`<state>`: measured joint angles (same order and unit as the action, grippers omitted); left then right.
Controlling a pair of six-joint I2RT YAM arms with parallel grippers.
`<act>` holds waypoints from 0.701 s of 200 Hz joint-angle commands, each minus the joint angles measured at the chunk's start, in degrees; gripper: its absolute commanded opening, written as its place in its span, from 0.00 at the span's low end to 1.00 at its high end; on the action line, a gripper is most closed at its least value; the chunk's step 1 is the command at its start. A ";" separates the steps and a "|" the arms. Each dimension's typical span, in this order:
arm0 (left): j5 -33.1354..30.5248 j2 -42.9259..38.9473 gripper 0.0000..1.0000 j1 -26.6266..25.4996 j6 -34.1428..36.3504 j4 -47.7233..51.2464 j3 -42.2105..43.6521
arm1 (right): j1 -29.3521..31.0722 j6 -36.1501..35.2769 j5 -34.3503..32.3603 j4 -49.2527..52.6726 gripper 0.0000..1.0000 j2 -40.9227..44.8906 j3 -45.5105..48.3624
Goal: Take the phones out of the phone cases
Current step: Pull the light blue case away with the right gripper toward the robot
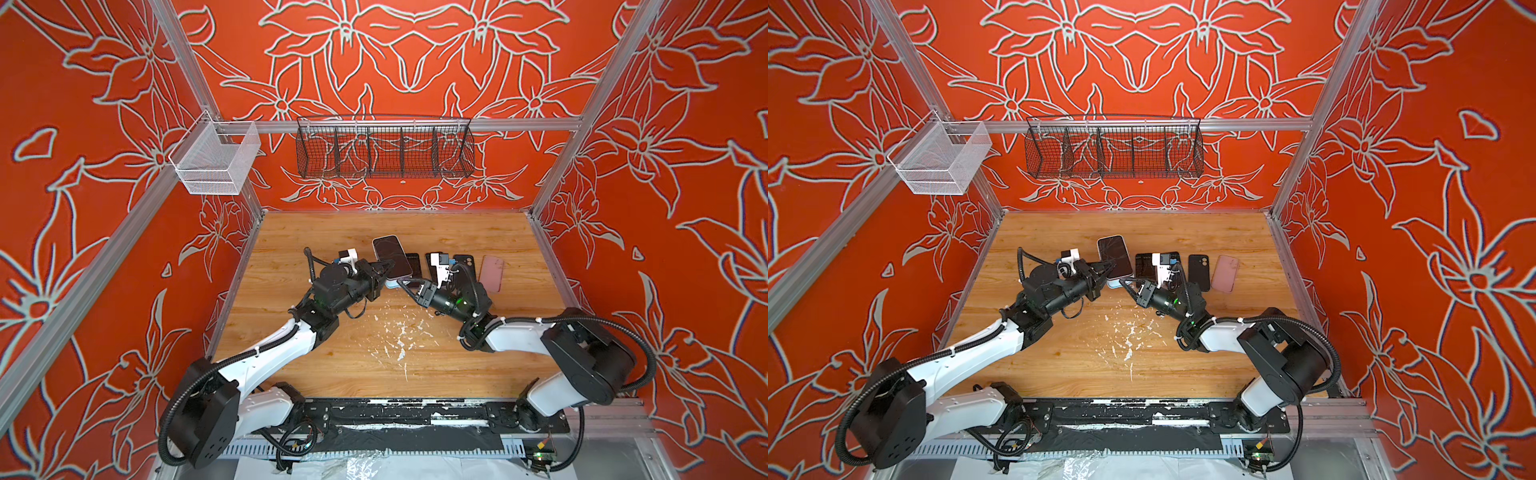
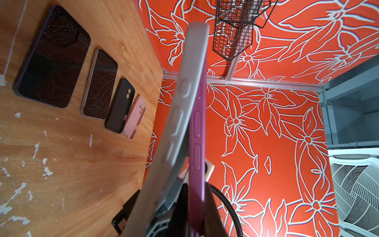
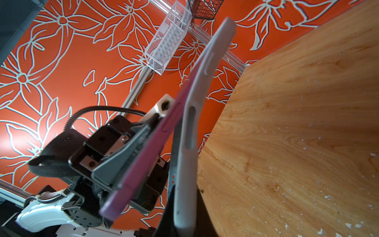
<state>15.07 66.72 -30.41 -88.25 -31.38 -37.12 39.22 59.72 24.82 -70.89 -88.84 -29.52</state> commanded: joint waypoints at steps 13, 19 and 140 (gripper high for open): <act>3.60 -4.42 0.00 -1.53 -3.77 -5.52 -2.54 | 0.20 -4.89 -9.32 8.20 0.00 -1.36 3.21; 3.96 -4.63 0.00 -1.57 -4.47 -5.85 -2.53 | 0.24 -5.18 -11.09 8.91 0.00 -1.33 3.98; 6.38 -8.77 0.00 3.87 8.66 6.81 -2.11 | -6.82 -9.57 -22.71 60.34 0.00 38.93 15.96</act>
<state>18.81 58.26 -29.34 -84.36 -24.45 -37.41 35.68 53.19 4.67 -32.99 -61.28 -14.59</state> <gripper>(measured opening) 0.084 0.105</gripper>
